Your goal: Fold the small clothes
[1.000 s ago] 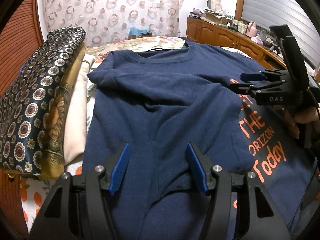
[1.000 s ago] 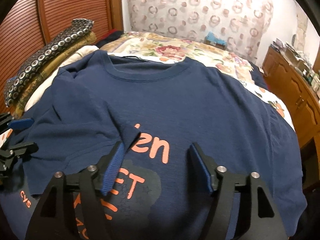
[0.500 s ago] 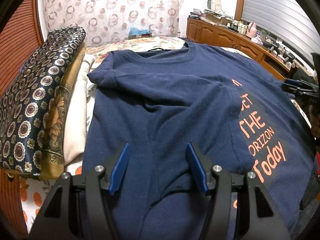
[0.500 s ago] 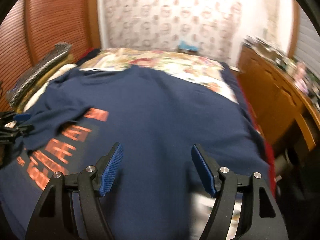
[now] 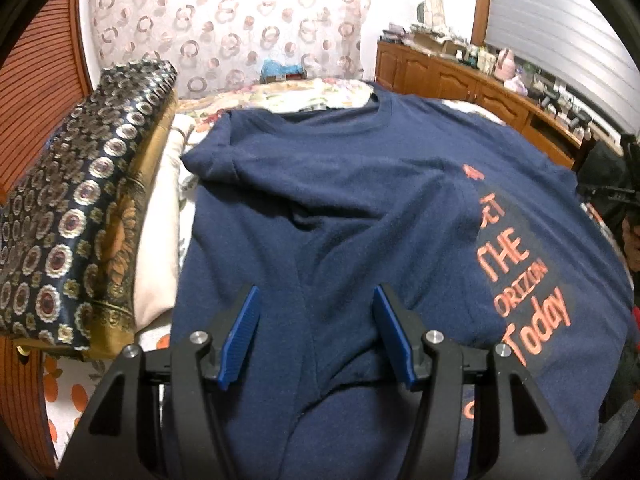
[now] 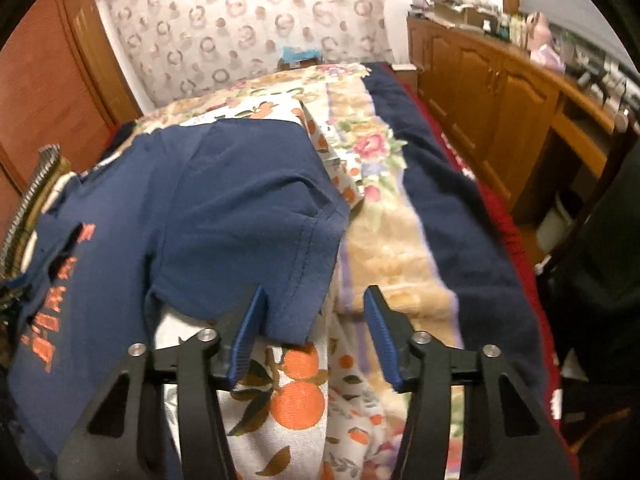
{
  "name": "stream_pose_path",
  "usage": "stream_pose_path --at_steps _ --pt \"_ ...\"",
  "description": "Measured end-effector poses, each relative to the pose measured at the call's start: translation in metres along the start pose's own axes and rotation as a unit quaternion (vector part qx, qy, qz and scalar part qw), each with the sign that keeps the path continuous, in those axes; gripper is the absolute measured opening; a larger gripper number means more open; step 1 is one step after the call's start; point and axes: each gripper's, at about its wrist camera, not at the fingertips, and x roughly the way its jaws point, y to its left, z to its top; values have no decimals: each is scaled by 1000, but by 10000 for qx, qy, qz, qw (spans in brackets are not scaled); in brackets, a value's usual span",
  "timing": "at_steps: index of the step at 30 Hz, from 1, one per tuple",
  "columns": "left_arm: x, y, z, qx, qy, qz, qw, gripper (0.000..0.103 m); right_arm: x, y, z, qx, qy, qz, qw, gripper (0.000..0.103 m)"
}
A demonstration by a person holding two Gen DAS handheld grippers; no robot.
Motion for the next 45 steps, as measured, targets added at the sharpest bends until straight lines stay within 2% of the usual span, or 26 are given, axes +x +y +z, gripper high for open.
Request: stream_pose_path --at_steps 1,3,4,6,9,14,18,23,27,30,32,33,36,37,38,41,45 --pt "-3 0 1 -30 -52 -36 10000 59 1 0 1 35 21 111 9999 43" --pt "-13 -2 4 -56 -202 -99 9997 59 0 0 4 58 53 338 9994 27" --pt "-18 -4 5 -44 -270 -121 9996 59 -1 2 6 41 61 409 9991 23" --pt "-30 -9 8 15 -421 -173 9990 59 -2 10 10 -121 10 243 9996 12" --pt "-43 -18 11 108 -595 -250 9979 59 -6 18 13 -338 -199 41 9992 6" --pt "-56 -28 15 185 -735 -376 9964 59 -28 45 26 -749 -693 -61 9948 4" --pt "-58 -28 16 200 -764 -405 9961 59 -38 78 43 -1098 -995 114 9889 4" --pt "-60 -33 18 162 -808 -409 9958 59 -43 143 53 -1678 -1121 630 9774 4" --pt "-61 -34 16 157 -838 -422 9955 59 -25 190 34 -2060 -773 1078 9695 5" --pt "-61 -32 13 158 -835 -432 9954 59 -4 211 13 -2280 -507 1030 9669 6" --pt "-61 -31 12 145 -826 -438 9955 59 7 212 4 -2278 -348 1014 9678 10" --pt "-61 -32 11 136 -824 -440 9955 59 12 211 2 -2240 -260 1007 9690 16" --pt "-61 -35 9 117 -828 -452 9955 59 14 203 -1 -2153 -157 1003 9713 26" --pt "-61 -35 9 113 -831 -461 9954 59 13 199 -1 -2122 -149 1022 9717 30" --pt "-61 -35 9 115 -832 -468 9954 59 10 197 1 -2091 -138 1016 9725 39" --pt "-60 -37 11 132 -829 -488 9953 59 -1 186 5 -2002 -250 1030 9740 41" --pt "-55 -42 16 220 -795 -508 9953 59 -5 167 17 -1801 -366 750 9801 41"
